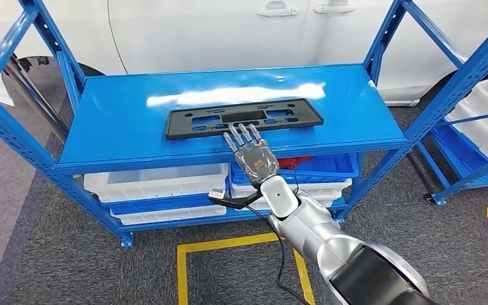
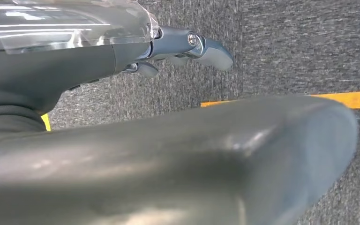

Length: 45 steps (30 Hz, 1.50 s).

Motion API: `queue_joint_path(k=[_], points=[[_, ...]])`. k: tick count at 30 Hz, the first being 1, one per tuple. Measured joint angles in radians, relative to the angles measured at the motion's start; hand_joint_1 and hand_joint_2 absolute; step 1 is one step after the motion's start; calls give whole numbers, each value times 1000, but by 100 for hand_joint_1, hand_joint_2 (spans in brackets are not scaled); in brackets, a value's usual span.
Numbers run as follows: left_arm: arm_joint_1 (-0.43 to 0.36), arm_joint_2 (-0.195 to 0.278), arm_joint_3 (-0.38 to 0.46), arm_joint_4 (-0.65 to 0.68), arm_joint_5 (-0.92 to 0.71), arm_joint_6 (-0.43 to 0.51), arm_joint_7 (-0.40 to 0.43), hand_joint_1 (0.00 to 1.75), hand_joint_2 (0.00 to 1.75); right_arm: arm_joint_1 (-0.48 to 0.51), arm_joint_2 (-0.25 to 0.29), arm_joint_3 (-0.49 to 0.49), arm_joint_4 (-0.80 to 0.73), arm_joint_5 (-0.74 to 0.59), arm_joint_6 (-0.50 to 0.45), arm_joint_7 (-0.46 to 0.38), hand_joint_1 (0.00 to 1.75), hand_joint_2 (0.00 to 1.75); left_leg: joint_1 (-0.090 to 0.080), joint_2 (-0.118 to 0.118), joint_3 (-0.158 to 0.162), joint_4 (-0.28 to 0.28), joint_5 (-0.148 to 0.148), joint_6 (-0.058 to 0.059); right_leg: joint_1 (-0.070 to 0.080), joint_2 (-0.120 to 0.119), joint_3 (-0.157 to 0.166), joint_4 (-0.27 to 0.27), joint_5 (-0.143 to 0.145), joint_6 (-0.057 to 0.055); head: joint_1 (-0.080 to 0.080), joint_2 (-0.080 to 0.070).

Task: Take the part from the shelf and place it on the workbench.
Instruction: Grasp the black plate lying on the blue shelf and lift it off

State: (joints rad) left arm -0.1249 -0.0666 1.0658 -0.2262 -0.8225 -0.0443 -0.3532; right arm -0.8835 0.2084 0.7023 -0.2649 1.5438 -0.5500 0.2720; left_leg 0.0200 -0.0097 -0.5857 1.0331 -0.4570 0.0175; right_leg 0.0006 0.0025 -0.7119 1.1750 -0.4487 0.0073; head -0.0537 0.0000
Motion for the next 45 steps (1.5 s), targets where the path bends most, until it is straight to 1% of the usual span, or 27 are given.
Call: queue_joint_path(k=[2, 3, 7, 8, 10, 12, 13, 14, 16, 17, 18, 21, 23, 26, 27, 28, 29, 31, 33, 35, 38, 39, 41, 42, 43, 44, 45], points=[[-1, -1, 0, 0, 0, 0, 0, 0, 0, -1, -1, -1, 0, 0, 0, 0, 0, 175, -2, 0, 8, -1, -8, -7, 9, 0, 52, -119, 47, -14, 0, 0], [-1, -1, 0, 0, 0, 0, 0, 0, 0, -1, -2, -2, 0, 0, 0, 0, 0, 175, -2, 0, 10, -3, -11, -11, 13, 0, 64, -145, 49, -19, 0, 0], [-1, 1, 0, 0, 0, 0, 0, 0, 0, -1, -4, -4, 0, 0, 0, 0, 0, 175, -3, 2, 19, -1, -29, -30, 9, -1, 90, -177, 45, -28, 0, 0], [-2, 2, 0, 0, 0, 0, 0, 0, 0, -2, -4, -4, -1, 0, 0, 0, 0, 175, -3, 3, 7, 32, -47, -33, 5, -1, 101, -188, 46, -31, 0, 0], [-1, 3, 0, 0, 0, 0, 0, 0, 0, -1, -4, -5, -1, 0, 0, 0, 0, 175, -1, 4, -56, 152, -97, -38, 5, -3, 116, -195, 41, -36, 0, 0], [2, 4, 0, 0, 0, 0, 0, 0, 0, 5, -4, -5, 0, 0, 0, -1, 0, 175, -1, 4, -119, 248, -112, -43, 7, -2, 123, -191, 31, -39, 0, 0], [3, 5, 0, 0, 1, 0, 0, 0, 0, 8, -4, -5, 1, 0, 0, -2, 0, 175, -1, 4, -128, 247, -92, -44, 7, -1, 127, -188, 24, -39, 0, 0], [4, 7, 0, 0, 2, 0, 0, 0, 0, 9, -4, -5, 1, 0, 0, -2, 0, 175, 0, 4, -119, 209, -54, -45, 7, 0, 133, -183, 17, -38, 0, 0], [4, 8, 0, 0, 2, 0, -1, 0, 0, 10, -4, -5, 1, 0, -1, -3, 0, 175, -1, 6, -71, 82, 23, -42, 8, 1, 143, -172, -1, -32, 0, 0], [3, 9, 0, 0, 2, -1, -2, 0, 0, 10, -4, -5, 1, 0, -2, -4, 0, 175, -3, 6, -49, 34, 40, -37, 10, 1, 144, -165, -8, -28, 0, 0], [2, 10, 0, 0, 3, -1, -3, 0, 0, 10, -4, -5, 1, 0, -2, -5, 0, 175, -4, 6, -38, 7, 43, -31, 11, 1, 143, -161, -13, -23, 0, 0], [3, 11, 0, 0, 3, -4, -6, 0, 0, 11, -4, -6, 0, 0, -7, -8, 0, 175, -4, 3, -31, -4, 32, -13, 12, 1, 140, -157, -20, -11, 0, 0], [2, 12, 0, 0, 2, -5, -7, 0, 0, 9, -4, -10, -1, 0, -13, -12, 0, 175, 0, 3, -23, -9, 30, -4, 9, 1, 122, -114, -46, 1, 0, 0], [-2, 14, 0, 0, 2, -4, -8, 0, 0, 11, -4, -19, -1, 0, -23, -20, 0, 175, 1, 3, -16, -11, 23, 4, -1, 1, 16, 74, -117, 17, 0, 0], [-1, 14, 0, 0, 2, -2, -8, 0, 0, 13, -3, -21, -1, 0, -26, -24, 0, 175, 1, 3, -14, -11, 21, 4, -4, 1, -16, 120, -123, 19, 0, 0], [0, 14, 0, 0, 3, 0, -9, 0, 0, 15, -2, -23, -1, 0, -31, -28, 0, 175, 1, 2, -11, -11, 18, 3, -6, 1, -30, 129, -108, 20, 0, 0], [1, 14, 0, 0, 3, 1, -10, 0, 0, 16, 0, -25, -2, 0, -36, -31, 0, 175, 1, 2, -6, -11, 14, 2, -7, 1, -24, 97, -75, 18, 0, 0], [1, 14, 0, 0, 3, 3, -14, 0, 0, 14, 7, -31, -3, 0, -48, -36, 0, 175, 1, 1, 6, -11, 6, -3, -6, 1, 33, -42, 7, 10, 0, 0], [-2, 15, 0, 0, 3, 4, -17, 0, 0, 9, 14, -37, -5, 0, -61, -41, 0, 175, -1, 0, 12, -12, 0, -11, 1, 1, 76, -140, 40, 0, 0, 0], [-3, 16, 0, 0, 2, 4, -18, 0, 0, 7, 19, -43, -6, 0, -69, -44, 0, 175, 0, 1, 15, -18, -3, -23, 7, 2, 84, -158, 34, -8, 0, 0], [-6, 20, 0, 0, -1, 4, -18, 0, 0, 4, 24, -49, -11, 0, -71, -47, 0, 175, 0, 3, 12, 2, -23, -36, 0, 2, 102, -178, 36, -24, 0, 0], [-8, 21, -1, 0, -3, 4, -18, 0, 0, 2, 26, -50, -12, 0, -72, -49, 0, 175, 1, 3, -8, 45, -45, -38, -2, 1, 110, -184, 35, -30, 0, 0], [-9, 22, -1, 0, -3, 4, -17, 0, 0, 1, 30, -51, -12, 0, -73, -52, 0, 175, 1, 4, -77, 179, -97, -41, 3, 0, 119, -186, 29, -40, 0, 0], [-9, 23, -1, 0, -3, 4, -17, 0, 0, 3, 31, -52, -12, 0, -73, -53, 0, 175, 1, 4, -111, 235, -110, -43, 5, 0, 122, -185, 24, -42, 0, 0], [-8, 24, -1, 0, -3, 4, -16, 0, 0, 5, 31, -53, -12, 0, -73, -53, 0, 175, 1, 4, -131, 259, -104, -44, 6, 0, 126, -183, 20, -43, 0, 0], [-8, 25, -1, 0, -3, 4, -16, 0, 0, 7, 31, -53, -12, 0, -73, -53, 0, 175, 1, 4, -133, 245, -79, -45, 7, 1, 130, -180, 14, -42, 0, 0], [-8, 25, -1, 0, -3, 4, -16, 0, 0, 7, 31, -53, -12, 0, -73, -53, 0, 175, 2, 4, -116, 196, -39, -45, 7, 2, 136, -176, 7, -41, 0, 0]])
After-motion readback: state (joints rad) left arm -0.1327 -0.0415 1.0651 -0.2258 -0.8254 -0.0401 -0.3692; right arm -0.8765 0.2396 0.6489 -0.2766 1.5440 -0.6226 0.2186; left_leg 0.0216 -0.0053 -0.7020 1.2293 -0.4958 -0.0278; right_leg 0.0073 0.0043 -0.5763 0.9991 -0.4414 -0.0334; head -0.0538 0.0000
